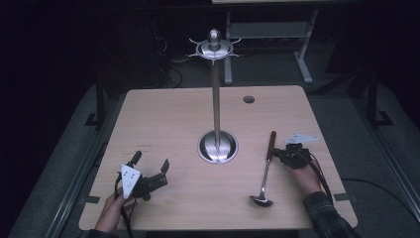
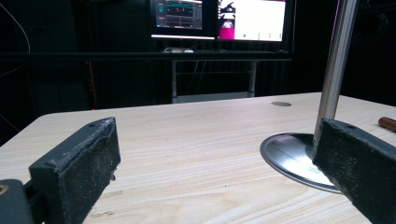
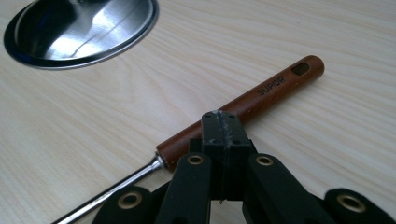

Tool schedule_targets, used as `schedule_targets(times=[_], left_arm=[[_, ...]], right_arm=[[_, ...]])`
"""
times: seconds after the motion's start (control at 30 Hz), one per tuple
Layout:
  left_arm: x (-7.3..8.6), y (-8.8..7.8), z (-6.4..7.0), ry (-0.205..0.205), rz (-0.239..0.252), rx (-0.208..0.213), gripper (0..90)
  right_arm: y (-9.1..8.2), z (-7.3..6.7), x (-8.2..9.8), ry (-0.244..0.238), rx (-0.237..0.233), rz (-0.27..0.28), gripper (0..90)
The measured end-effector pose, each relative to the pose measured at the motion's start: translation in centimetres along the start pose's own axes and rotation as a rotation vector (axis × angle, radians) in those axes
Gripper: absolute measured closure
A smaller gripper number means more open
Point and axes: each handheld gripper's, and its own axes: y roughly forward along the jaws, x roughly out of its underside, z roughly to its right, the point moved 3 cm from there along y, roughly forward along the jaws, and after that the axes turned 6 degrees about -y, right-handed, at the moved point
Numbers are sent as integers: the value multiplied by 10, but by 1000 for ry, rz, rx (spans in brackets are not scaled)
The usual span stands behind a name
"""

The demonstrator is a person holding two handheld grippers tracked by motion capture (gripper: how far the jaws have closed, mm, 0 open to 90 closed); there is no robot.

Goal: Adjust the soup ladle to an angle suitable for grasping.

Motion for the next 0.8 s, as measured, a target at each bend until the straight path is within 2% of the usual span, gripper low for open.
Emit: schedule_targets(times=[0.6, 0.63, 0.8], left_arm=[[0, 0, 0, -3, 2, 0, 2], [0, 0, 0, -2, 3, 0, 2], [0, 0, 0, -3, 3, 1, 2]], right_arm=[[10, -21, -10, -43, -60, 5, 897], [12, -23, -11, -57, -65, 7, 897], [15, -29, -14, -58, -83, 4, 898]])
